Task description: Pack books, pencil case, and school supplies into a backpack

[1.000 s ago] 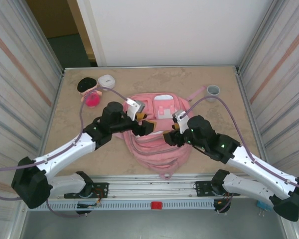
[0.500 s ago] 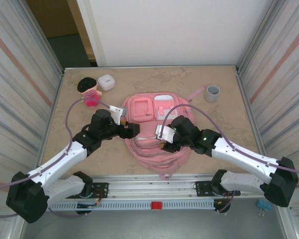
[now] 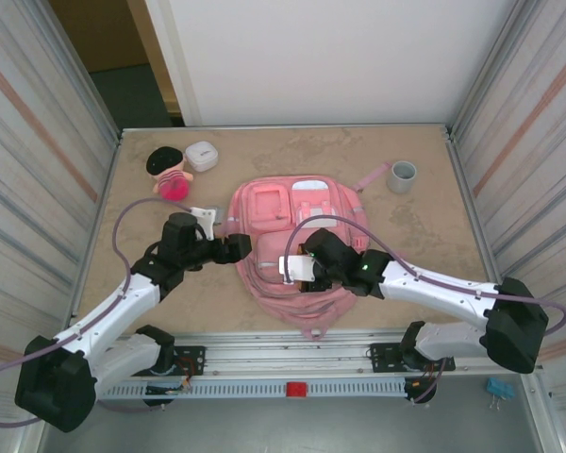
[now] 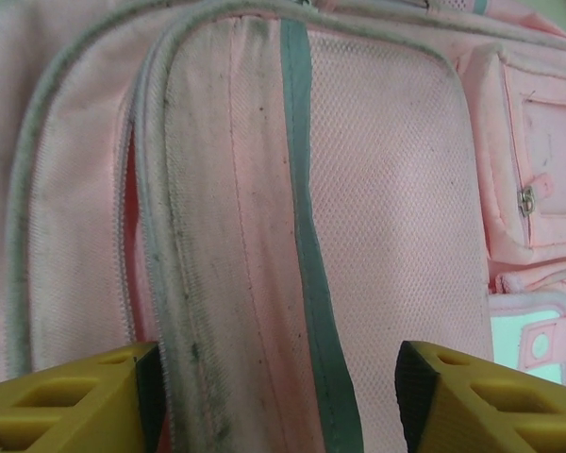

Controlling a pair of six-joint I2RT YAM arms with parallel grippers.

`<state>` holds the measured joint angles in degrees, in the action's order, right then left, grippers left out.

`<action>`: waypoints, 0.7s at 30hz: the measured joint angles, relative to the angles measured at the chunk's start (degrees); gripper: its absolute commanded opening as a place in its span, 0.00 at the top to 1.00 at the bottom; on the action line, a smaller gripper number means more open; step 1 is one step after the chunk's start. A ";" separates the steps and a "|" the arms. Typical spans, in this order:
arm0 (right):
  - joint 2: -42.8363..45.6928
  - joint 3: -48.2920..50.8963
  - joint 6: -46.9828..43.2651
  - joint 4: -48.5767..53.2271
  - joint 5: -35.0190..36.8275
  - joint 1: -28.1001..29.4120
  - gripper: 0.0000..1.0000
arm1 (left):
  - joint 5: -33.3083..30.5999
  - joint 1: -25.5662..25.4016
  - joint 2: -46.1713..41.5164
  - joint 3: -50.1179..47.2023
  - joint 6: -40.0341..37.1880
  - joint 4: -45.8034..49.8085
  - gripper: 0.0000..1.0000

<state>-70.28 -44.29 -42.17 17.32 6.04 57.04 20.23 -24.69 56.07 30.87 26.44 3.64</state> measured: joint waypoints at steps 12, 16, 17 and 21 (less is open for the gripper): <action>-2.40 1.64 -4.48 -4.52 1.60 0.02 0.59 | 1.79 0.37 -0.13 -0.92 0.31 -0.90 0.17; -3.17 1.64 -5.57 -5.09 1.86 0.07 0.85 | 3.74 0.37 -0.13 -1.62 -2.19 -2.27 0.21; -2.91 1.60 -5.68 -4.92 1.62 0.02 0.92 | 4.15 0.37 -0.15 -2.08 -3.37 -3.08 0.22; 0.07 1.05 -6.16 -2.82 -1.84 -2.43 1.00 | 6.58 0.37 -0.15 -4.76 -8.83 -7.37 0.26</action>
<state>-70.22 -43.24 -48.34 14.50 4.21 54.61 26.81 -24.32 55.92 26.11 17.61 -3.73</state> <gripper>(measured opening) 0.110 0.759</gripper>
